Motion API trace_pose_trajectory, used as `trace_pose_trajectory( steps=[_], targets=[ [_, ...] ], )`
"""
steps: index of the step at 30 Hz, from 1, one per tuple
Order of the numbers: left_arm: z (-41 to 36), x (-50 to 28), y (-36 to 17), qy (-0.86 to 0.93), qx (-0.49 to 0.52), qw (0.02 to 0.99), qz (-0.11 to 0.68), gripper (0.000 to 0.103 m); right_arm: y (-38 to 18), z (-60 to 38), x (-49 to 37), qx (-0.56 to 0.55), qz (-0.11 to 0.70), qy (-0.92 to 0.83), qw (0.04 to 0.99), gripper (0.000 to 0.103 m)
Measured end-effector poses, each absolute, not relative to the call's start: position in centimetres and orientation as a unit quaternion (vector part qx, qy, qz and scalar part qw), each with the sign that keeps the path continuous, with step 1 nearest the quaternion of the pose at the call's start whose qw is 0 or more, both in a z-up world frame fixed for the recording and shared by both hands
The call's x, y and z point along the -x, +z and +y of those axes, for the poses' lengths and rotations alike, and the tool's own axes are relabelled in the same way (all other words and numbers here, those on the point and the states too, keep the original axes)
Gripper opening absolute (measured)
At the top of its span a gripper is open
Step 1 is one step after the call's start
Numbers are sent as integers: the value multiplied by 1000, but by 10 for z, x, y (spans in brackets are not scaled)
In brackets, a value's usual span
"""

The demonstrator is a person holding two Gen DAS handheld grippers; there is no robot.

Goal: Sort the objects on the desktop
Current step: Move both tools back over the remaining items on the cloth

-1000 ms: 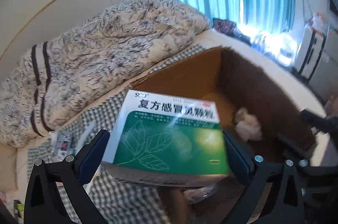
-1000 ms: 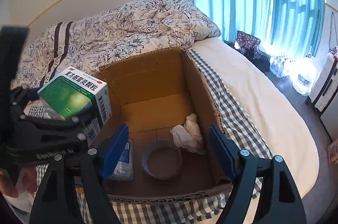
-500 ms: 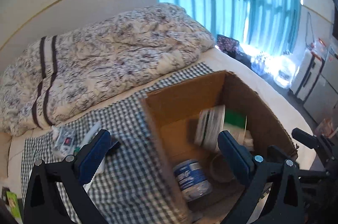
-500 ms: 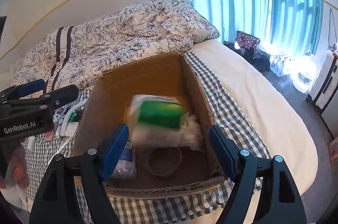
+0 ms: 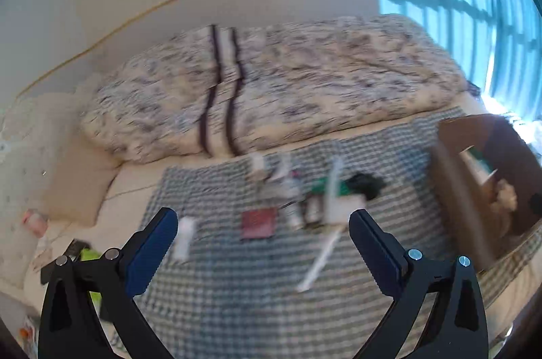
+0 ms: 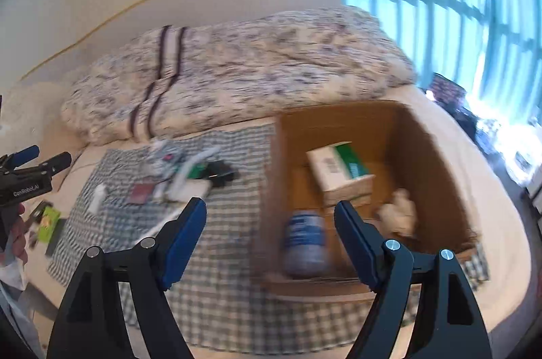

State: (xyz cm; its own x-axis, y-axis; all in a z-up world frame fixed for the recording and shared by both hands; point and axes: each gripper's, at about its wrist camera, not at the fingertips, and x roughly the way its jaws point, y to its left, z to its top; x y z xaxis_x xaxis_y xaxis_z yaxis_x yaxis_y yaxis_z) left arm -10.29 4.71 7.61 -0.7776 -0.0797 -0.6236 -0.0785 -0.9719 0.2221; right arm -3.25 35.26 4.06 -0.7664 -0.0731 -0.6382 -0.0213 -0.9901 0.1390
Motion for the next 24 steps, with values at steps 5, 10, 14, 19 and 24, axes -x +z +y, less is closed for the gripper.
trace_pose_trajectory(
  steps=[5,10,14,19,24],
  targets=[
    [-25,102,51,-931,-349,26,-103,103,30,283,42,-357,-48,-931,53,78],
    [-76,115,23,-929,-358,40,-86,103,16,230,59,-372,-22,-925,73,78],
    [-102,140,-9,-924,-373,44,-70,103,0,197,79,-384,-3,-919,85,78],
    [-124,185,-58,-918,-391,49,-48,103,-30,172,109,-400,18,-911,94,78],
    [-140,227,-103,-914,-399,63,-29,103,-68,160,147,-427,18,-899,100,78]
  ],
)
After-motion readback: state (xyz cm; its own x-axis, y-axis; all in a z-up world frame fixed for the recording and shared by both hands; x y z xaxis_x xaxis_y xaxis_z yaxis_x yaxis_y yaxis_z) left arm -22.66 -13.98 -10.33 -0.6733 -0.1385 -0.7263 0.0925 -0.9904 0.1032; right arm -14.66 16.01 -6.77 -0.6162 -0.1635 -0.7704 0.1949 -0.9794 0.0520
